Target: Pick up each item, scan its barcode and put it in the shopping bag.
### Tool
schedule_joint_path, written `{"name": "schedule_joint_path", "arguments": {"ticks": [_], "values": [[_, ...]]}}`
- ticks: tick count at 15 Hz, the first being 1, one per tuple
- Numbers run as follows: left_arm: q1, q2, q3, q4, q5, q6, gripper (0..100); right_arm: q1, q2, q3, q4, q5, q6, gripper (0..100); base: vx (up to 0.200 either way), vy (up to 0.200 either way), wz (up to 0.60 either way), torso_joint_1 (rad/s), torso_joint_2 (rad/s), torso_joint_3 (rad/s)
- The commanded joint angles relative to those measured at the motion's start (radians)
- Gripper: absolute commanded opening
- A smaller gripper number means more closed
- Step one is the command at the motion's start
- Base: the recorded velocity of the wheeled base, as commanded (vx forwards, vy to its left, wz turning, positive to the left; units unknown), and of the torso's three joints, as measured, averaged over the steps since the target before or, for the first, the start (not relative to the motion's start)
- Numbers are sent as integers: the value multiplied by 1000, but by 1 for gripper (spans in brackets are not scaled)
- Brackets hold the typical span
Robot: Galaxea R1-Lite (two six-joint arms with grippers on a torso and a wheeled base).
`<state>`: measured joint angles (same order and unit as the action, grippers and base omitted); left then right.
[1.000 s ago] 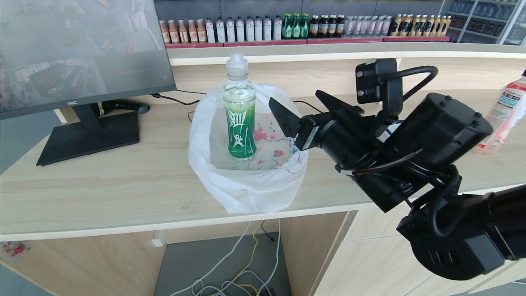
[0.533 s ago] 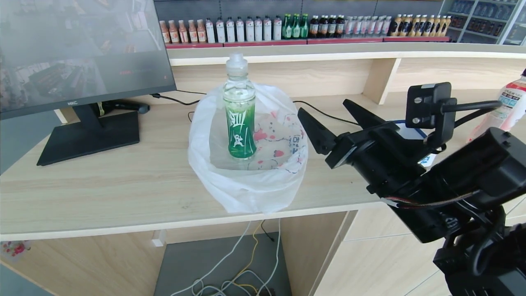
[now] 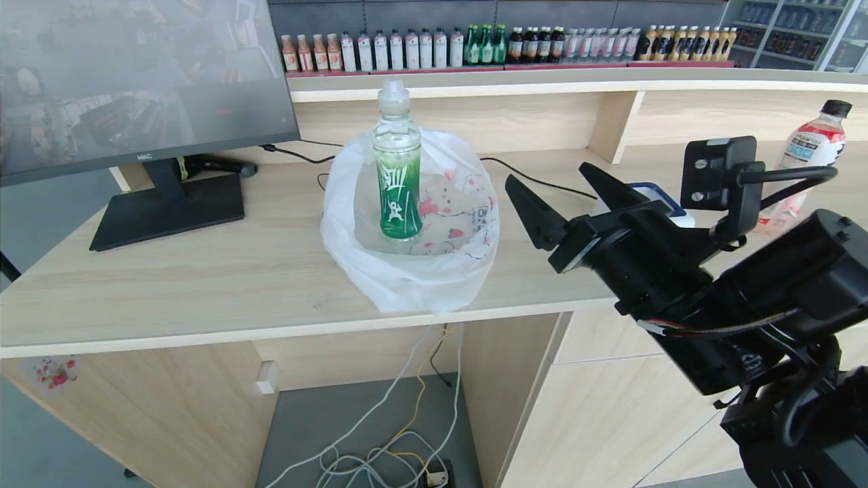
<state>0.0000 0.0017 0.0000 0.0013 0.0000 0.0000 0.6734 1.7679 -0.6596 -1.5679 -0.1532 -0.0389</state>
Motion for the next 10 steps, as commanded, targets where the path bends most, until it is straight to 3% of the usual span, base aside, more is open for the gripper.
{"name": "schedule_joint_path", "arguments": {"ticks": [1, 4, 10], "values": [[0, 0, 0, 0, 0, 2, 100, -2, -5, 9, -3, 0, 1, 100, 0, 0, 0, 0, 0, 0], [2, 0, 0, 0, 0, 0, 100, -3, -2, 8, -3, 0, 2, 100, 0, 0, 0, 0, 0, 0], [2, 0, 0, 0, 0, -5, 100, -6, 1, 8, -3, -19, 25, 100, 0, -200, 0, 9, 3, 3]]}}
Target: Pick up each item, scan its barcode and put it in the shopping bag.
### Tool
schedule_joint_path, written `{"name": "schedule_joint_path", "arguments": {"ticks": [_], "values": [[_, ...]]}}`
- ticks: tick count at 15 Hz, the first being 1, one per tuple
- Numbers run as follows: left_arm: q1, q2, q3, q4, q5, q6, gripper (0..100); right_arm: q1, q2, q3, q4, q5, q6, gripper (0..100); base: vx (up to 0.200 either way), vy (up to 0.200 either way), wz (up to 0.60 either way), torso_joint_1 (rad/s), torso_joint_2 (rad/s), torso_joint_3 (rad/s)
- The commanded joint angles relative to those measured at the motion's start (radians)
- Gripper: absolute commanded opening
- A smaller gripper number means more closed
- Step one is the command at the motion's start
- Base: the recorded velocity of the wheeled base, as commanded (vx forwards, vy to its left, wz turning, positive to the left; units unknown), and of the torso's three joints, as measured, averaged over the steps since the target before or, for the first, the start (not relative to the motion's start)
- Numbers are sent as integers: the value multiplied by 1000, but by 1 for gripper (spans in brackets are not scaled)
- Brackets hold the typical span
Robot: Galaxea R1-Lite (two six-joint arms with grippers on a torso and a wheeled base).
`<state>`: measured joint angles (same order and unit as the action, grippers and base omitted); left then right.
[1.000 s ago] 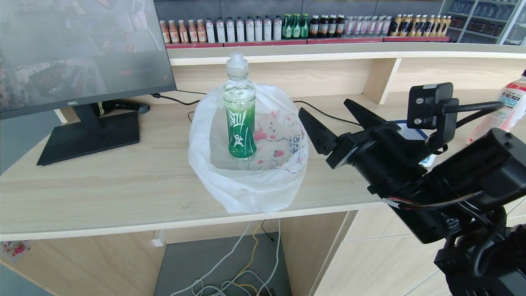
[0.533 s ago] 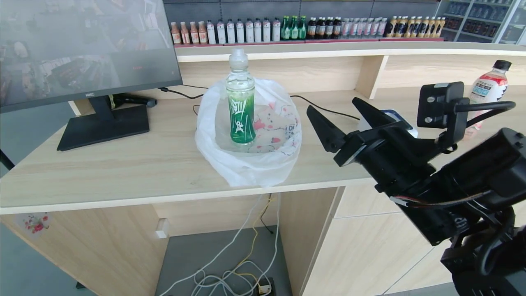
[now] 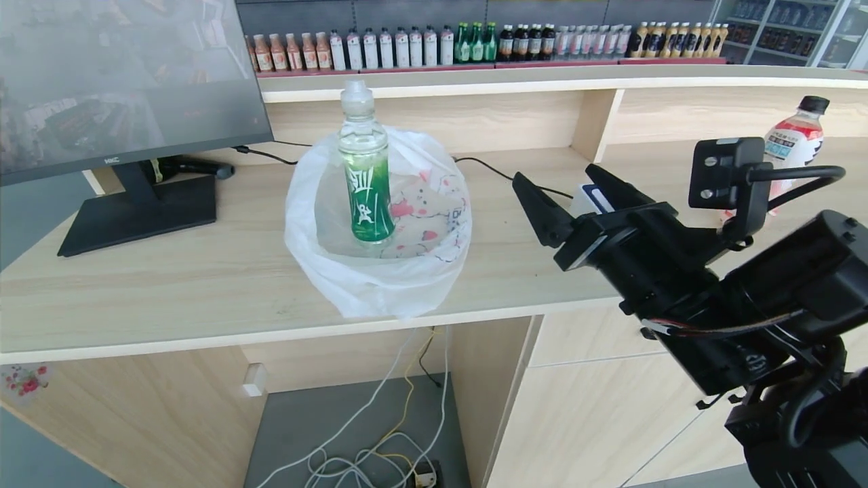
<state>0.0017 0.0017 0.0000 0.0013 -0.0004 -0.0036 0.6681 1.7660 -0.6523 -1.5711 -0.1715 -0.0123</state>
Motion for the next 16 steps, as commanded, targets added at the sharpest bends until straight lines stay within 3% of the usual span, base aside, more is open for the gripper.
{"name": "schedule_joint_path", "arguments": {"ticks": [1, 16], "values": [[0, 0, 0, 0, 0, -1, 100, -7, 1, 7, 0, -3, 0, 100, 0, -200, 0, -2, 2, -2], [0, 0, 0, 0, 0, -9, 100, -12, -11, 16, 0, -2, -1, 100, 0, -200, 0, 3, 3, 2]]}}
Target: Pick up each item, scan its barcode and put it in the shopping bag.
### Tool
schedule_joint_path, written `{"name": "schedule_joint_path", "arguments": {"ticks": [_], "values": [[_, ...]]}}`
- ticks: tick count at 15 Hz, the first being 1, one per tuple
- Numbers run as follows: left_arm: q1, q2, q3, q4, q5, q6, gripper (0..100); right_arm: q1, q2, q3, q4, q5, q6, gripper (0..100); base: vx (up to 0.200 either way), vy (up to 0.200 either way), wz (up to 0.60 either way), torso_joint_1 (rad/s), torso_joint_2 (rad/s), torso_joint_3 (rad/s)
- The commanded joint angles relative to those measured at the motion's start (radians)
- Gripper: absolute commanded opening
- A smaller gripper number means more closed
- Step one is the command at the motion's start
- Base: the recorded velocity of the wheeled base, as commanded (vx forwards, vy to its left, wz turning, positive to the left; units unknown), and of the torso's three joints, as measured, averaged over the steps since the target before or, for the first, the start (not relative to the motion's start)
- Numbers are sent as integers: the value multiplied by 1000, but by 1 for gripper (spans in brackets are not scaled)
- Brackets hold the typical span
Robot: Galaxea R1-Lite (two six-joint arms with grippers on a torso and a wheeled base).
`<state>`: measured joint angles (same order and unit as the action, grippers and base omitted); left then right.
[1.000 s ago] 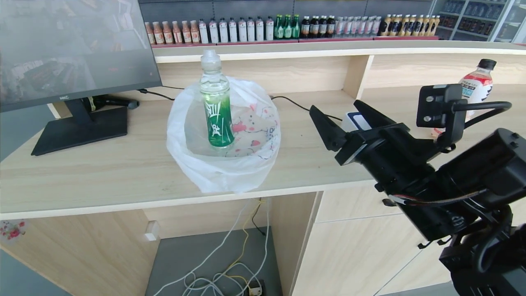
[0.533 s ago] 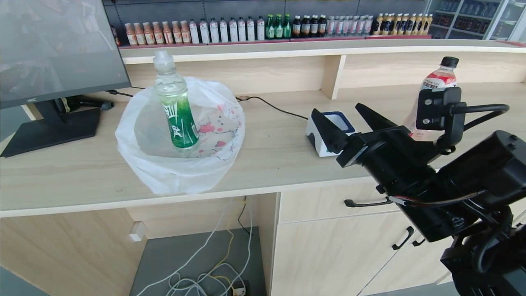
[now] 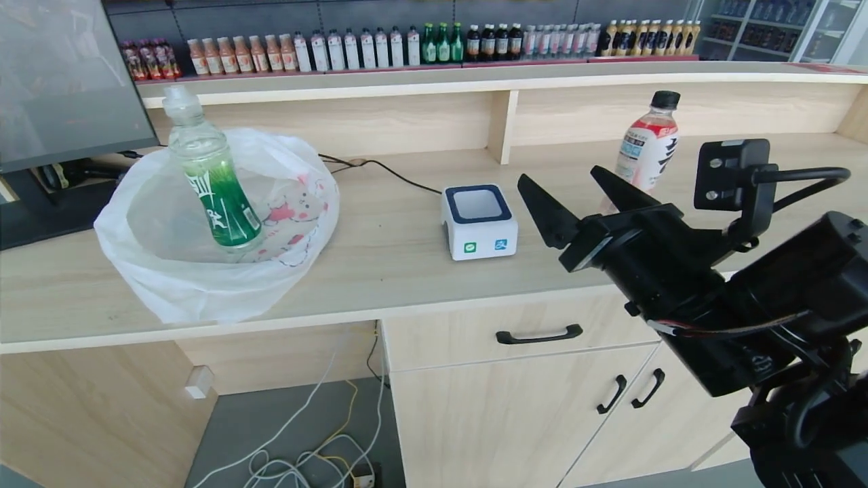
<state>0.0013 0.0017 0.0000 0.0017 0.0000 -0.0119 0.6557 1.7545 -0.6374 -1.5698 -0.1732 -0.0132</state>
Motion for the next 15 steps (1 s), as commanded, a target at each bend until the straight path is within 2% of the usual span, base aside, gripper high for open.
{"name": "schedule_joint_path", "arguments": {"ticks": [1, 13, 15], "values": [[0, 0, 0, 0, 0, 0, 100, 1, 0, 2, -1, 1, -2, 100, 0, -200, 0, -2, -2, 7], [0, 0, 0, 0, 0, 1, 100, -10, 23, 1, -1, 0, -1, 100, 0, -200, 0, 2, 2, 4], [0, 0, 0, 0, 0, 3, 100, -24, 13, 2, -1, 0, 1, 100, 0, 0, 0, 0, 0, 0]]}}
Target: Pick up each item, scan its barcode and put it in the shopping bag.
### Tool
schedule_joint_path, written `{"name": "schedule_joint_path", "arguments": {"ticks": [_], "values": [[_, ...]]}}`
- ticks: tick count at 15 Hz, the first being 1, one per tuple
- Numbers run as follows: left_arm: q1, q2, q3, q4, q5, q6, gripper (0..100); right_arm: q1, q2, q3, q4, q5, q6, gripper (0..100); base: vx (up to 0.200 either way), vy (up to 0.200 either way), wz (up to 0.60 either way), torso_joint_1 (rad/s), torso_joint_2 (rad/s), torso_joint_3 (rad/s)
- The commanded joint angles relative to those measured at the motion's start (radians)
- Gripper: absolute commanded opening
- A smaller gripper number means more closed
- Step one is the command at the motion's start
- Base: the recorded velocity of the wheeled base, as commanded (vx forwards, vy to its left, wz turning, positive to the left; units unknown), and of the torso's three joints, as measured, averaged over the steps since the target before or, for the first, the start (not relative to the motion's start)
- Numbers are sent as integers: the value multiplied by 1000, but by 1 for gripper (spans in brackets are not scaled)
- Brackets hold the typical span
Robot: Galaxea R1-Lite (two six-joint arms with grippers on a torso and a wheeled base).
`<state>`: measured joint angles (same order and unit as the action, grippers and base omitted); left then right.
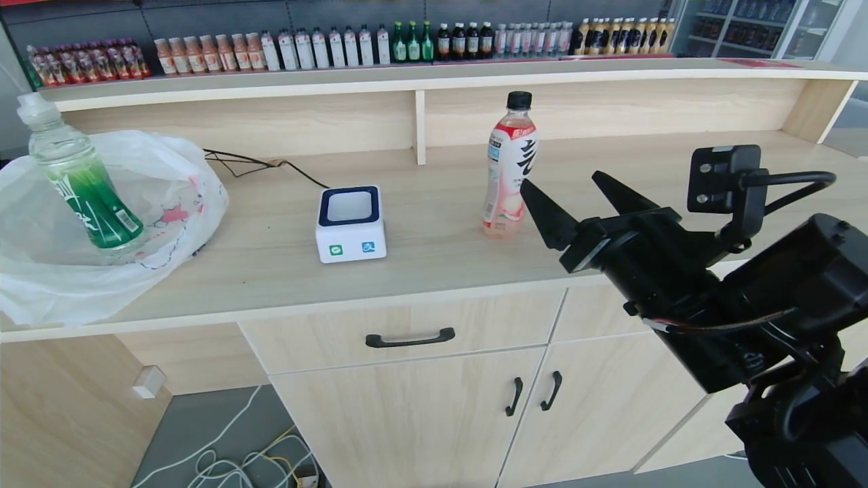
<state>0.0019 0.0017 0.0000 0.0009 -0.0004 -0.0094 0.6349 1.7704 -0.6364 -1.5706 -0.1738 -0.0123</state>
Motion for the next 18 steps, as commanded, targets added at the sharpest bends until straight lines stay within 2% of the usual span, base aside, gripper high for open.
{"name": "schedule_joint_path", "arguments": {"ticks": [1, 3, 5, 8, 10, 14, 18], "values": [[0, 0, 0, 1, 0, 0, 100, -9, -12, 3, 0, 0, 0, 100, 0, 0, 0, 0, 0, 0], [0, 0, 0, 1, 0, 0, 100, -9, -19, 11, 3, 0, 2, 100, 0, 0, 0, 0, 0, 0], [0, 0, 0, 1, 0, 3, 100, -1, -19, 86, 0, 8, 18, 100, 0, 0, 0, 0, 0, 0], [0, 0, 0, 1, 0, 3, 100, -11, -34, 130, 0, 45, 28, 100, 0, 0, 0, 0, 0, 0], [0, 0, 0, 1, 0, 3, 100, -11, -34, 127, 0, 53, 28, 100, 0, 0, 0, 0, 0, 0], [0, 0, 0, 1, 0, 3, 100, -43, -54, -91, 301, 77, 23, 100, 0, 0, 0, 0, 0, 0], [0, 0, 0, 1, 0, 3, 100, -77, -45, -241, 500, 97, 23, 100, 0, 0, 0, 0, 0, 0]]}}
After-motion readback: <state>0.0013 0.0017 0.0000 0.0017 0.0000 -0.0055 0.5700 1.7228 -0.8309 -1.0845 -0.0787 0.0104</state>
